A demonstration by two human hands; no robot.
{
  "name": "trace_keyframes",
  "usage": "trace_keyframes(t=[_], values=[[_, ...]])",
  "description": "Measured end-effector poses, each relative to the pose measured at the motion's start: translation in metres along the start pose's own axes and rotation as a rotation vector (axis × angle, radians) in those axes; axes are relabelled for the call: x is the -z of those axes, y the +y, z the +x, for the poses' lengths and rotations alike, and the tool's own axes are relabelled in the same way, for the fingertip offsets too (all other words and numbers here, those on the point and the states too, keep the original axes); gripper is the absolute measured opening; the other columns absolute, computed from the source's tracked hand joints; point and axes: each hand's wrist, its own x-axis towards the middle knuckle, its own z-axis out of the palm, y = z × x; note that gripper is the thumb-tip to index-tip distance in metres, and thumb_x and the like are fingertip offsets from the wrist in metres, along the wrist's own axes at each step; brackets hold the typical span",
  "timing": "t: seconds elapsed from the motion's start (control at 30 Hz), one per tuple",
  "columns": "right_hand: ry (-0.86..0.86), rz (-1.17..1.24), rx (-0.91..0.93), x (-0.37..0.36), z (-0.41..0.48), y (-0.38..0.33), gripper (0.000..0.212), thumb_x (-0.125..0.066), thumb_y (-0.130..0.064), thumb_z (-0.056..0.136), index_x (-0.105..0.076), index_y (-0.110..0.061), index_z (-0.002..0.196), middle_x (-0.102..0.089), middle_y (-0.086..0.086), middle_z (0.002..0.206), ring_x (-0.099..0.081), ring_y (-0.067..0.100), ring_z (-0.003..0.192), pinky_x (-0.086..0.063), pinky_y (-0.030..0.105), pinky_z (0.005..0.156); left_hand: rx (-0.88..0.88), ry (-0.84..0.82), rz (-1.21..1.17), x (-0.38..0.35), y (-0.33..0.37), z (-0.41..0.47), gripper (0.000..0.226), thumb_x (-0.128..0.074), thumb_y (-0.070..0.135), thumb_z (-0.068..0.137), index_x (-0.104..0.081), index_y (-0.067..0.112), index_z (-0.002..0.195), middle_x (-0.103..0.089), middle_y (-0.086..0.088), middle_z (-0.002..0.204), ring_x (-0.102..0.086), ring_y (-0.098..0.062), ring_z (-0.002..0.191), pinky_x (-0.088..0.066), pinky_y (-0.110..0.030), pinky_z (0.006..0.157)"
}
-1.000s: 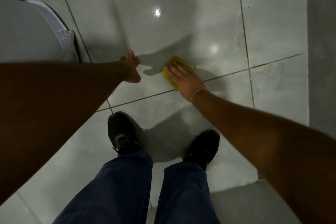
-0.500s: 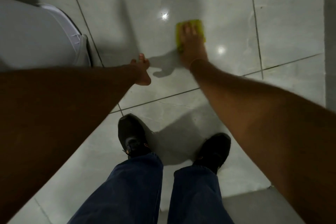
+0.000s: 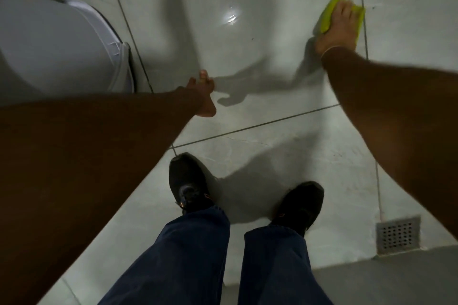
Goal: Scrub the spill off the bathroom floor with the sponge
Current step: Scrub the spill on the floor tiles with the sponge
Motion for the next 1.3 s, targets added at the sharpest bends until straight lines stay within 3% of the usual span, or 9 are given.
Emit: trace_keyframes(t=[0.1,0.3,0.4,0.5,0.77,0.97,1.1,1.2,1.3], values=[[0.008,0.055,-0.079,0.003,-0.003,-0.045,0.086,-0.053,-0.026,0.096,-0.008,0.002,0.163,-0.009,0.027,0.17,-0.006,0.042,0.16,0.002,0.05,0.133,-0.012,0.014,0.001,-0.001,-0.003,0.002,0.103,-0.062,0.02,0.087,0.002,0.02,0.168,0.021,-0.004,0.174,0.003,-0.036,0.162,-0.017,-0.055,0.129],[-0.055,0.011,0.609,-0.042,-0.099,-0.177,0.063,-0.028,-0.037,0.107,-0.012,-0.023,0.166,-0.008,0.002,0.175,-0.004,0.026,0.163,-0.004,0.042,0.132,0.023,0.003,0.036,0.003,0.0,0.002,0.101,-0.062,0.023,0.085,-0.004,0.023,0.168,0.011,-0.005,0.176,0.0,-0.033,0.163,-0.018,-0.057,0.128],[-0.079,0.018,0.677,-0.053,-0.123,-0.192,0.066,-0.036,-0.037,0.105,-0.013,-0.03,0.165,-0.007,-0.008,0.175,-0.005,0.015,0.163,-0.008,0.036,0.13,0.054,-0.008,0.054,0.005,-0.001,0.003,0.094,-0.062,0.03,0.088,-0.014,0.025,0.168,-0.006,-0.007,0.176,-0.002,-0.03,0.163,-0.016,-0.055,0.129],[-0.085,-0.076,0.77,-0.047,-0.093,-0.172,0.061,-0.032,-0.035,0.109,-0.009,-0.03,0.166,-0.003,-0.006,0.175,-0.002,0.017,0.163,-0.006,0.037,0.131,0.021,-0.012,0.052,0.003,-0.004,0.004,0.1,-0.06,0.027,0.087,-0.003,0.028,0.168,0.01,-0.003,0.176,0.0,-0.032,0.163,-0.016,-0.055,0.129],[0.051,0.035,0.232,0.022,0.031,-0.115,0.064,-0.037,-0.02,0.103,-0.02,-0.014,0.164,-0.017,0.014,0.172,-0.015,0.039,0.159,-0.012,0.049,0.132,-0.015,0.014,0.01,-0.005,-0.009,0.003,0.103,-0.06,0.026,0.089,0.006,0.024,0.168,0.022,-0.003,0.174,0.004,-0.033,0.163,-0.011,-0.054,0.129],[-0.066,-0.094,0.742,-0.02,-0.053,-0.168,0.064,-0.041,-0.028,0.105,-0.021,-0.018,0.165,-0.019,0.01,0.173,-0.012,0.034,0.161,-0.01,0.051,0.131,0.053,-0.053,-0.031,0.016,0.004,-0.001,0.086,-0.048,0.015,0.102,0.007,0.014,0.168,0.019,-0.011,0.174,0.004,-0.036,0.162,-0.005,-0.04,0.131],[-0.073,-0.095,0.899,-0.069,-0.123,-0.121,0.07,-0.056,-0.031,0.099,-0.028,-0.02,0.163,-0.023,0.005,0.172,-0.017,0.029,0.161,-0.015,0.044,0.13,0.036,-0.027,0.012,0.01,0.006,-0.001,0.089,-0.052,0.012,0.097,0.0,0.018,0.169,0.02,-0.009,0.174,0.0,-0.036,0.162,-0.014,-0.044,0.131],[0.083,0.05,0.839,-0.081,-0.127,-0.048,0.059,-0.052,-0.01,0.095,-0.048,-0.015,0.153,-0.046,0.016,0.159,-0.037,0.037,0.151,-0.017,0.036,0.129,-0.001,-0.01,-0.02,0.001,-0.001,0.003,0.096,-0.059,0.01,0.094,0.002,0.017,0.169,0.022,-0.009,0.174,0.006,-0.038,0.162,-0.013,-0.047,0.131],[0.124,0.154,0.414,-0.08,-0.123,0.03,0.069,-0.053,-0.005,0.092,-0.038,-0.018,0.158,-0.037,0.017,0.164,-0.03,0.04,0.154,-0.012,0.036,0.13,-0.028,-0.009,-0.004,-0.003,-0.007,0.008,0.101,-0.061,0.016,0.093,0.006,0.02,0.168,0.025,-0.006,0.173,0.01,-0.038,0.162,-0.013,-0.053,0.13]])
